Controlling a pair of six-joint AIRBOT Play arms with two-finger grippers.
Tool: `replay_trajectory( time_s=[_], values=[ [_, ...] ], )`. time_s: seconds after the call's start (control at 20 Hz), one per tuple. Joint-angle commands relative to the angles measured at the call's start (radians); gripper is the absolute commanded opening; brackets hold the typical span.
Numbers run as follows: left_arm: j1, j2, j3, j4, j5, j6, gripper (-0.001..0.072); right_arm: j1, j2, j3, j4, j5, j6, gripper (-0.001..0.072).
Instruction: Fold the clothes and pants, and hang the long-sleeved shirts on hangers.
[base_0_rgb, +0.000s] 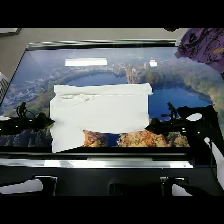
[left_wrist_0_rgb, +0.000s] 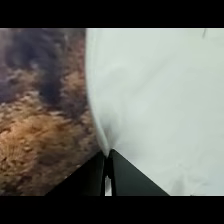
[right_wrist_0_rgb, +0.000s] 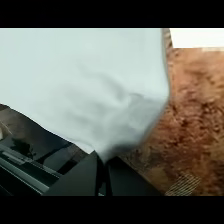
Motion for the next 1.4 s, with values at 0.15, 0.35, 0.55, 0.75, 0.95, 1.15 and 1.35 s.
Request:
replay_trajectory(
  time_s=[0.15, 0.35, 0.55, 0.75, 0.95, 1.15, 1.35],
  values=[
    [-0.051, 0.082, 0.303, -0.029, -0.073, -0.092, 0.0016, 0.001, 0.009, 0.397, -0.002, 0.100, -0.006, 0.0025],
    [-0.116, 0.162, 0.722, 0.024, -0.078, -0.214, 0.0016, 0.001, 0.013, 0.842, -0.053, 0.114, 0.029, 0.0025],
    [-0.150, 0.296, 1.115, 0.318, -0.092, -0.418, 0.0016, 0.001, 0.085, 1.228, -0.156, 0.142, 0.063, 0.0025],
    [-0.150, 0.519, 1.228, 0.595, -0.124, -0.596, 0.0016, 0.001, 0.282, 1.341, -0.308, 0.133, 0.108, 0.0026],
    [-0.149, 0.681, 1.224, 0.687, -0.174, -0.632, 0.0016, 0.001, 0.445, 1.341, -0.457, 0.138, 0.202, 0.0026],
    [-0.150, 0.687, 1.183, 0.659, -0.201, -0.631, 0.0017, 0.001, 0.431, 1.341, -0.450, 0.163, 0.213, 0.0026],
    [-0.150, 0.585, 1.051, 0.485, -0.199, -0.549, 0.0018, 0.001, 0.255, 1.340, -0.423, 0.285, 0.244, 0.0026]
  ],
)
